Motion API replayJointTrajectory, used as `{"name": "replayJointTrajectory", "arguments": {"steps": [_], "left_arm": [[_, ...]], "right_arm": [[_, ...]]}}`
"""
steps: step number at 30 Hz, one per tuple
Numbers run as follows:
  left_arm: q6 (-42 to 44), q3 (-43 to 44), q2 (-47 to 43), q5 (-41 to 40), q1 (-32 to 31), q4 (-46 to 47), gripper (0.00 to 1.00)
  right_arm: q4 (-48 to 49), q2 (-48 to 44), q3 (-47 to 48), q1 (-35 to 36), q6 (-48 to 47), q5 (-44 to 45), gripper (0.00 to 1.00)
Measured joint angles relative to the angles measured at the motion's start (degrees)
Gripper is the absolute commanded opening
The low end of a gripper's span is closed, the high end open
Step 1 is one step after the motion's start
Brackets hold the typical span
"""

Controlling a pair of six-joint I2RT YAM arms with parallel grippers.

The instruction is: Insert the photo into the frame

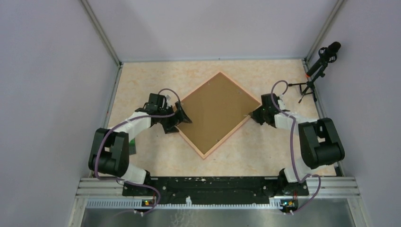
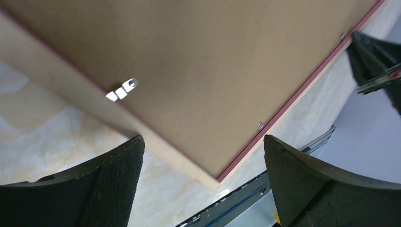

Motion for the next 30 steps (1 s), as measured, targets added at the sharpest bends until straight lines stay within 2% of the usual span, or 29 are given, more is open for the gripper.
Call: {"name": "replayJointTrajectory", "arguments": {"steps": [3,6,9,11,12,14,20,24,28,30], "left_arm": [[0.17,2.8,2.99,1.05,0.48,0.44,0.99],[1.07,7.04,8.5,1.75,0.81,0.87,0.99],[2.29,10.49,12.13,2.58,1.97,-0.02,0.99],[3.72,11.47,12.28,2.34,2.95,-0.66,0.99],[4.39,11.63,12.02,2.08,3.26,-0.83,0.99],[6.45,11.67,10.67,0.87,3.8,-1.88,0.99],[12.24,11.08,-0.07,-4.04,4.0,-5.75,0.99],[13.94,7.19,-7.28,-7.54,3.96,-6.93,0.99],[13.84,1.84,-9.62,-9.27,3.93,-8.09,0.99],[13.44,-0.81,-9.6,-9.14,3.82,-8.35,0.99]], "right_arm": [[0.07,-3.58,-3.67,2.23,2.38,0.92,0.38],[-2.93,-6.75,-5.79,7.65,1.86,-0.68,0.61],[-7.34,-9.6,-5.57,10.6,-3.98,-1.2,0.71],[-11.74,-10.62,-4.15,10.25,-9.88,0.02,0.84],[-14.01,-10.75,-3.08,9.81,-13.29,0.55,0.86],[-17.64,-10.78,0.33,8.87,-21.18,1.05,0.97],[-20.37,-7.02,15.5,4.76,-39.04,-3.1,0.99],[-21.11,5.99,31.04,1.27,-47.45,-8.5,0.99],[-23.61,18.32,42.16,-0.13,-51.93,-11.69,0.99],[-24.79,24.04,46.25,-0.24,-53.27,-12.59,0.93]]}}
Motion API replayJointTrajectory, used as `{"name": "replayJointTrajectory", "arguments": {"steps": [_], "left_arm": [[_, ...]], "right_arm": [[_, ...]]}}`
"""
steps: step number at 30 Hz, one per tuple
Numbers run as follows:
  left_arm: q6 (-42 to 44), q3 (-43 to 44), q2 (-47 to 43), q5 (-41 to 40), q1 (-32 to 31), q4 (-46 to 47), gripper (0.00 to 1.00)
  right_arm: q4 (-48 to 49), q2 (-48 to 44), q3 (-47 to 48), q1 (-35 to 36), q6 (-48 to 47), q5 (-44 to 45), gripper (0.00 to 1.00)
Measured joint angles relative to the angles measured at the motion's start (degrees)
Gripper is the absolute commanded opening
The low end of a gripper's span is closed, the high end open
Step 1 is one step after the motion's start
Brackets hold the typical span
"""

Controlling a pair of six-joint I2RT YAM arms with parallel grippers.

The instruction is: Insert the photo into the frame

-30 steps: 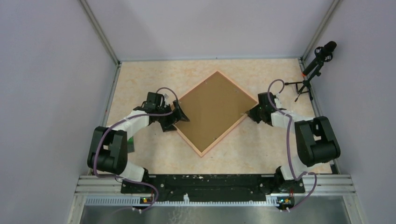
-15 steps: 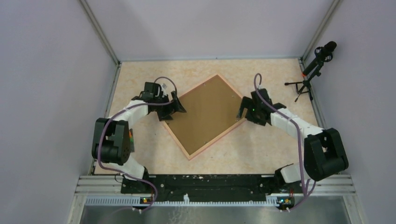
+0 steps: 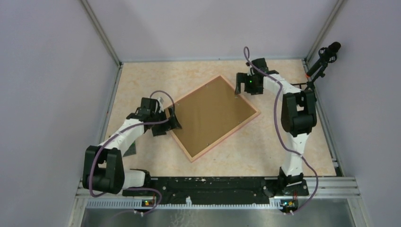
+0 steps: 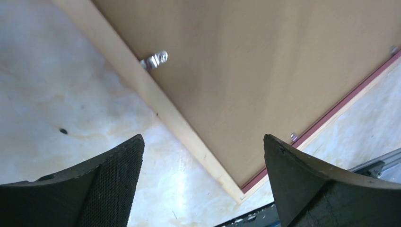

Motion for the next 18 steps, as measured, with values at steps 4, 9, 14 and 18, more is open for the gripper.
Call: {"name": "replayJointTrajectory", "arguments": {"steps": [4,9,14,18], "left_arm": [[-0.72,-3.26,0.5,1.29,-0.44,-0.33,0.99],[-0.61,-1.27,6.73,4.07,-0.66,0.57,0.99],[-0.81,4.92,15.08,7.58,-0.26,-0.87,0.99],[-0.22,6.29,16.46,8.04,-0.26,-0.79,0.99]], "right_arm": [[-1.44,6.1,2.03,0.0,-1.86,-0.92,0.74],[2.97,2.64,-4.24,0.0,-0.81,-2.75,0.67],[5.75,-5.05,-15.72,-0.5,-0.17,-1.07,0.66],[3.96,-9.35,-20.74,-1.09,0.7,0.48,0.74]]}}
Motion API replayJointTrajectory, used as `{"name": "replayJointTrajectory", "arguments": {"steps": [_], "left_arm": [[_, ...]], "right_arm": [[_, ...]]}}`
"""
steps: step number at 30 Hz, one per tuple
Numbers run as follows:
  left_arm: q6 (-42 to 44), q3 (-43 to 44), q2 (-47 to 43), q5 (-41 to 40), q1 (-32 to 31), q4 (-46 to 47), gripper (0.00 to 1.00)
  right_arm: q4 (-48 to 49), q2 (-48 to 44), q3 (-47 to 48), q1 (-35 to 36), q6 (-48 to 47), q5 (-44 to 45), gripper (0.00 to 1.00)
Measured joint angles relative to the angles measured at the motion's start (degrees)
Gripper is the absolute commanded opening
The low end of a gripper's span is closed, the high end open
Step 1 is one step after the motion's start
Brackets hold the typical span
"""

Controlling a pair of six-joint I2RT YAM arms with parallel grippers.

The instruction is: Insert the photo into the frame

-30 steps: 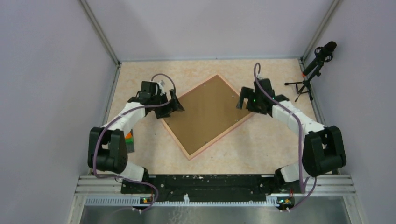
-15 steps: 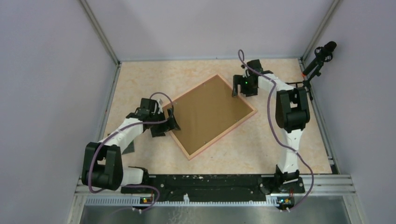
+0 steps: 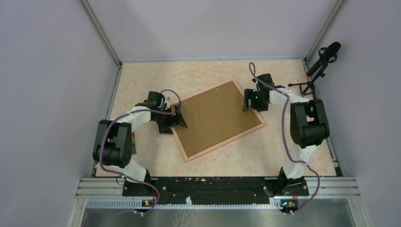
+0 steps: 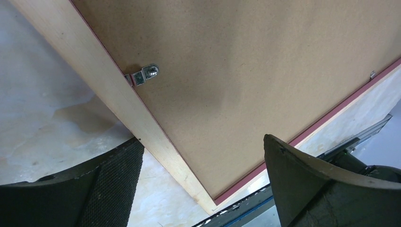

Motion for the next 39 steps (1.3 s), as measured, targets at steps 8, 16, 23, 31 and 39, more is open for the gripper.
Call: {"name": "replayJointTrajectory", "arguments": {"steps": [8,16,23,31,39], "left_arm": [[1.16,0.39,0.63,1.07,0.02,0.22,0.99],[1.11,0.39,0.63,1.42,0.02,0.57,0.99],[1.14,0.39,0.63,1.4,0.09,0.81,0.99],[1.11,0.28,0.59,1.46,0.17,0.96,0.99],[1.14,-0.15,0.22,1.51,0.17,1.4,0.99]], "right_arm": [[-3.72,3.78,6.75,1.07,-2.29,3.74,0.64],[-3.54,5.62,8.22,1.73,-3.82,5.46,0.52],[-3.78,5.84,9.14,1.95,-1.95,9.79,0.23],[-3.19,5.7,8.68,2.08,5.14,12.33,0.43],[-2.23,5.62,8.39,1.88,4.2,11.13,0.61]]}}
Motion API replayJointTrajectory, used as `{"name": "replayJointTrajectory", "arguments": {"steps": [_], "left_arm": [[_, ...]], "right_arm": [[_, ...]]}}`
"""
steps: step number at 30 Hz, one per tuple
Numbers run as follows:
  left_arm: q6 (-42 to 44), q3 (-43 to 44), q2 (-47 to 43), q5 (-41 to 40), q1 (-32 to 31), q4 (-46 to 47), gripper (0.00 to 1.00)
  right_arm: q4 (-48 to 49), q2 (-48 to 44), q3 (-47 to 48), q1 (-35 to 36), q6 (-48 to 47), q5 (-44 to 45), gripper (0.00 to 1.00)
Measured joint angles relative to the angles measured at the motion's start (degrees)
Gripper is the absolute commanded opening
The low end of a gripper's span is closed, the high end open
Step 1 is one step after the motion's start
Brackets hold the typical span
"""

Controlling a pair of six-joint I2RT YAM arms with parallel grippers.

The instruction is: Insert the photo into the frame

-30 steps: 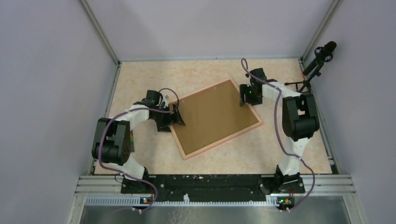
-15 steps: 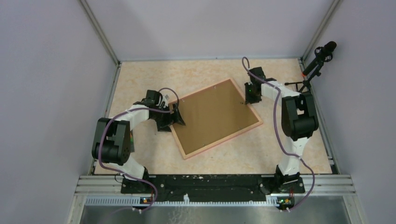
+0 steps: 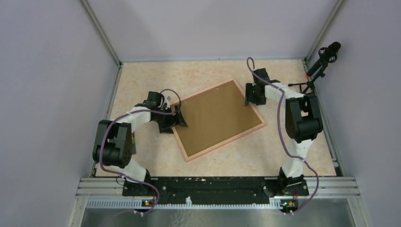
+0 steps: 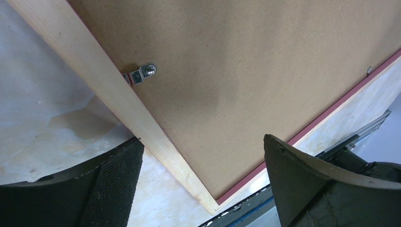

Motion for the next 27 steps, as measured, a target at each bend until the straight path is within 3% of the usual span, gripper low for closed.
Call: {"name": "replayJointTrajectory", "arguments": {"steps": [3,11,16,27], "left_arm": [[0.0,-0.09,-0.09,0.04,0.02,0.11,0.99],[0.02,-0.24,-0.09,0.81,0.13,0.63,0.99],[0.02,-0.31,-0.13,0.83,0.15,0.74,0.99],[0.02,-0.55,-0.17,1.22,0.22,1.46,0.99]], "right_arm": [[-0.11,-1.03,-0.92,0.04,-1.68,0.35,0.66],[-1.2,-3.58,-4.48,1.75,-3.91,-0.5,0.66],[-0.68,-3.48,-4.48,2.43,-4.04,1.75,0.55],[4.39,-2.1,-3.93,2.97,-0.59,5.75,0.51]]}}
